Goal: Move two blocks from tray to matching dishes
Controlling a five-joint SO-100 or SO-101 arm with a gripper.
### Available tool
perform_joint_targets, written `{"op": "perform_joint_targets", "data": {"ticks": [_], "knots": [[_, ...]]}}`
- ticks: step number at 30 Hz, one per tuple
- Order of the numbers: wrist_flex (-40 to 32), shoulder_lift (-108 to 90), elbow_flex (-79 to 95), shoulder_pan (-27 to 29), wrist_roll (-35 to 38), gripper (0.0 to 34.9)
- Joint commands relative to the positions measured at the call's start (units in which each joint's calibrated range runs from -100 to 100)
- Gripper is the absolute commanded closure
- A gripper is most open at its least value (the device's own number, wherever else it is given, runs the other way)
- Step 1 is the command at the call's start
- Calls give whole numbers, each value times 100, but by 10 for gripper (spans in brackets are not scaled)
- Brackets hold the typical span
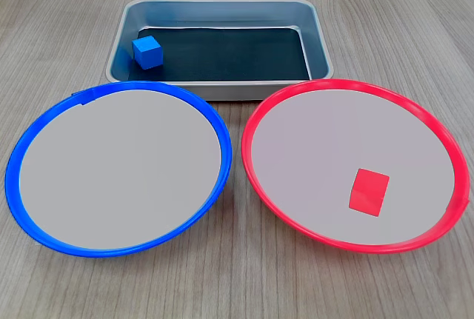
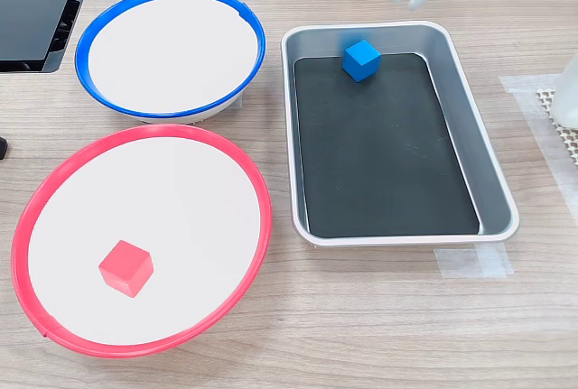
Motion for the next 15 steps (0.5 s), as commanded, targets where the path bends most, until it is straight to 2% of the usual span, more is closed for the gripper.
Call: {"op": "perform_joint_targets", "data": {"ticks": [1,3,7,10,13,15], "knots": [[249,-22,298,272,332,230],[109,-39,453,262,523,202],[-238,-14,444,150,821,186],[-584,46,425,18,1031,145],[-1030,148,434,-58,781,150],[-1038,208,434,-152,591,160]]}}
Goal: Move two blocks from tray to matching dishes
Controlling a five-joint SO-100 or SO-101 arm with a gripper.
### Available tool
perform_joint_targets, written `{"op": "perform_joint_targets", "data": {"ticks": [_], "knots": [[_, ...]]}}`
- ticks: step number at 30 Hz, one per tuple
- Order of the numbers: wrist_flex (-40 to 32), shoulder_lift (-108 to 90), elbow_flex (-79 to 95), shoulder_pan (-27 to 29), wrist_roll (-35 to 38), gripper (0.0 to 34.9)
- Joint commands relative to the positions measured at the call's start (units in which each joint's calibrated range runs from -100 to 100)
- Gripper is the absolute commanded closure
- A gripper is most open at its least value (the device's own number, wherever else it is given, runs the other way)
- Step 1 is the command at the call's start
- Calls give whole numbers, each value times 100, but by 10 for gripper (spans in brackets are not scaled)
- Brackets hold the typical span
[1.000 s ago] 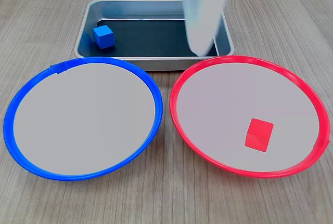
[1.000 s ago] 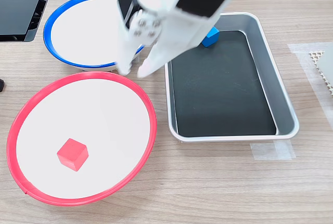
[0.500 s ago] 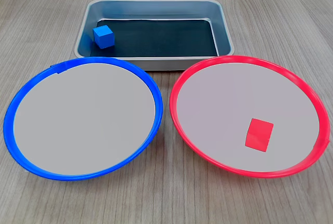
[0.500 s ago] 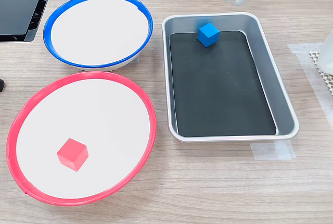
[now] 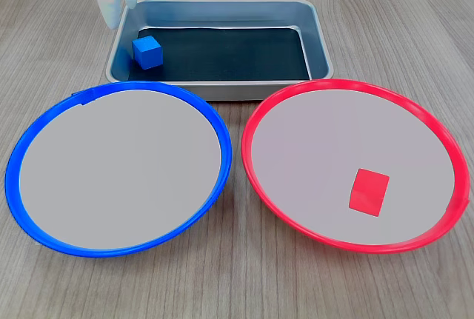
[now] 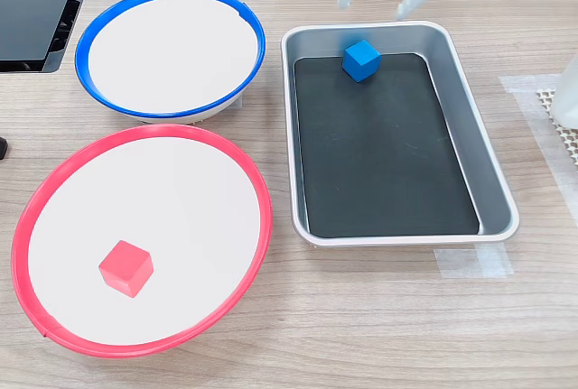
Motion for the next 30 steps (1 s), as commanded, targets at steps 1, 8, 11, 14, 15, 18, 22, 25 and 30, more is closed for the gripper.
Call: {"op": "perform_joint_targets", "data": {"ticks": [1,8,11,14,15,18,22,25,30], "knots": [[-92,72,-10,-119,-322,159],[32,114,363,-288,-571,159],[-182,217,463,-363,-591,168],[-331,353,463,-439,-606,168],[-356,404,463,-476,-611,167],[-446,558,427,-551,-630,167],[-488,711,390,-608,-635,174],[-479,754,427,-627,-591,197],[-380,737,299,-711,-488,346]]}}
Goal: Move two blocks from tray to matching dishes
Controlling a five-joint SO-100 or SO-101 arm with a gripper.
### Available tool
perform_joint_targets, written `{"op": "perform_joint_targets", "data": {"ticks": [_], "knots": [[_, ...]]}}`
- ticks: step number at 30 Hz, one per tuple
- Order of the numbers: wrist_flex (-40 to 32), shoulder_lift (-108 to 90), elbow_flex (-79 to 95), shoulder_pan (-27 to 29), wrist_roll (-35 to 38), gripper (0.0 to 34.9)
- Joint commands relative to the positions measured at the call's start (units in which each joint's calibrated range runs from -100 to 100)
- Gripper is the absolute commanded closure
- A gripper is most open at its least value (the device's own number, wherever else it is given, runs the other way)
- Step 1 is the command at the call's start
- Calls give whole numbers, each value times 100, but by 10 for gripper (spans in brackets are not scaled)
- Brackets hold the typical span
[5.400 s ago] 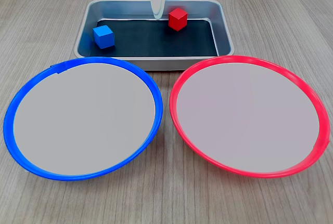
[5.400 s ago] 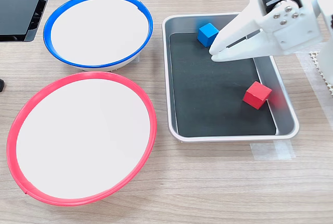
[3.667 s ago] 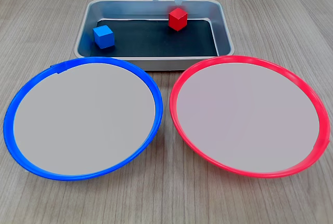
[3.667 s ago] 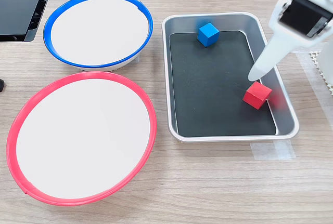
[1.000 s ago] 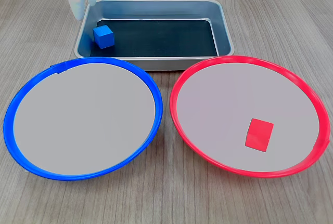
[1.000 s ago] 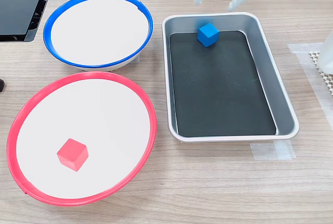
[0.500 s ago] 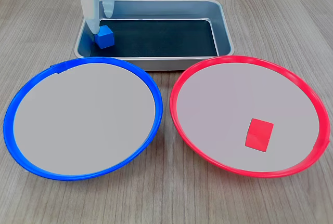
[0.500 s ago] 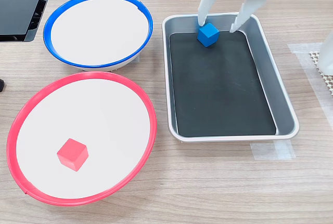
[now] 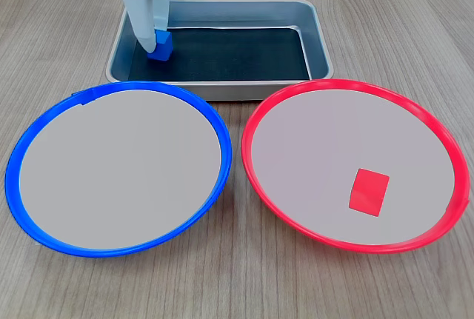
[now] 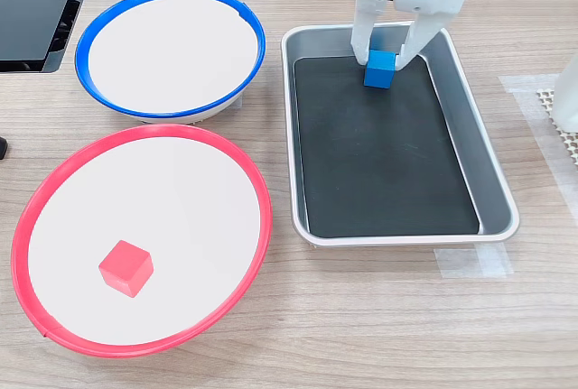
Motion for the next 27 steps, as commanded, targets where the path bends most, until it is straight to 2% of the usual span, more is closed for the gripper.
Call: {"op": "perform_joint_targets", "data": {"ticks": [1,5,7,10,13,17,18,20,23,27], "knots": [[118,-47,-273,-112,117,346],[530,4,-1574,-601,103,347],[415,200,-2421,-1006,49,347],[-320,908,-3723,-1543,-68,347],[-1112,2068,-4852,-1693,-156,347],[-1740,2997,-5298,-1693,0,346],[-1938,3117,-5216,-1693,73,335],[-2268,3168,-4897,-1693,234,258],[-2639,2904,-4223,-1703,396,165],[-3135,1889,-2985,-1703,469,141]]}}
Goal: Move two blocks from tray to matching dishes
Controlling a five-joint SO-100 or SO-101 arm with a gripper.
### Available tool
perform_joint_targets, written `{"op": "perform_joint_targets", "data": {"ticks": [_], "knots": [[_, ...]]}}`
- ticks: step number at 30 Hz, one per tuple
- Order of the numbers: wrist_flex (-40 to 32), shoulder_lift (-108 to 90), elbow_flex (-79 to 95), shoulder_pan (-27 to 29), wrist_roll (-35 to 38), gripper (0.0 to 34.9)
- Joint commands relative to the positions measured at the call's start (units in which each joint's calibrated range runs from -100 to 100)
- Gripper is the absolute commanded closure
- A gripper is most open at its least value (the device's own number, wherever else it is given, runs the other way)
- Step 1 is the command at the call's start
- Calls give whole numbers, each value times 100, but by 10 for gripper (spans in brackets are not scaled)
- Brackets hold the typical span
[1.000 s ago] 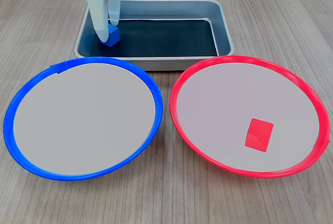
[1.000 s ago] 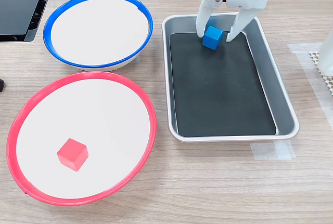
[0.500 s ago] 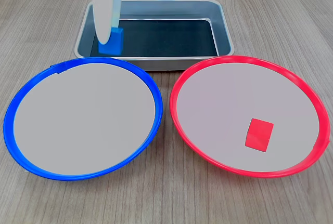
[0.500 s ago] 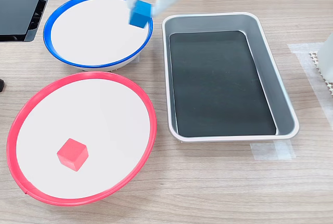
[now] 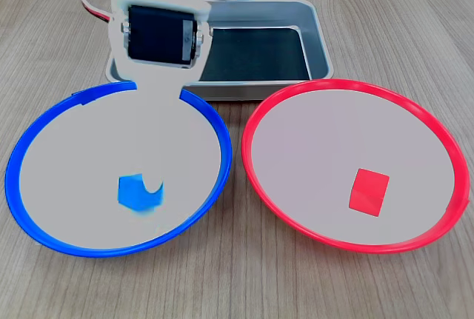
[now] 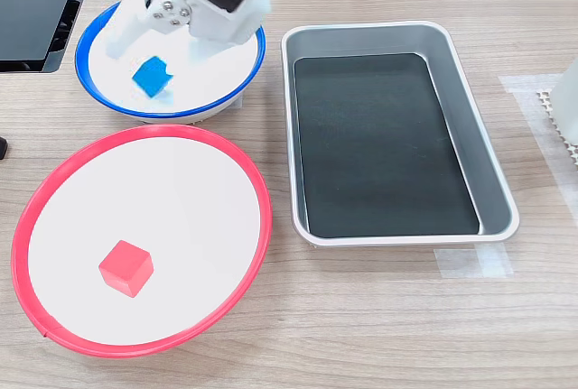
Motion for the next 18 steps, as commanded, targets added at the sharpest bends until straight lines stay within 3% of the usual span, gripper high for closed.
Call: {"op": "perform_joint_targets", "data": {"ticks": [1,3,5,6,11,18], "knots": [[-600,-1402,1199,-12,68,140],[-864,-2161,1909,-2,49,193],[-1153,-3099,2710,26,-103,276],[-1309,-3688,3184,35,-234,335],[-1590,-6707,5705,-303,-757,347],[-501,-10187,8345,-680,-1016,347]]}}
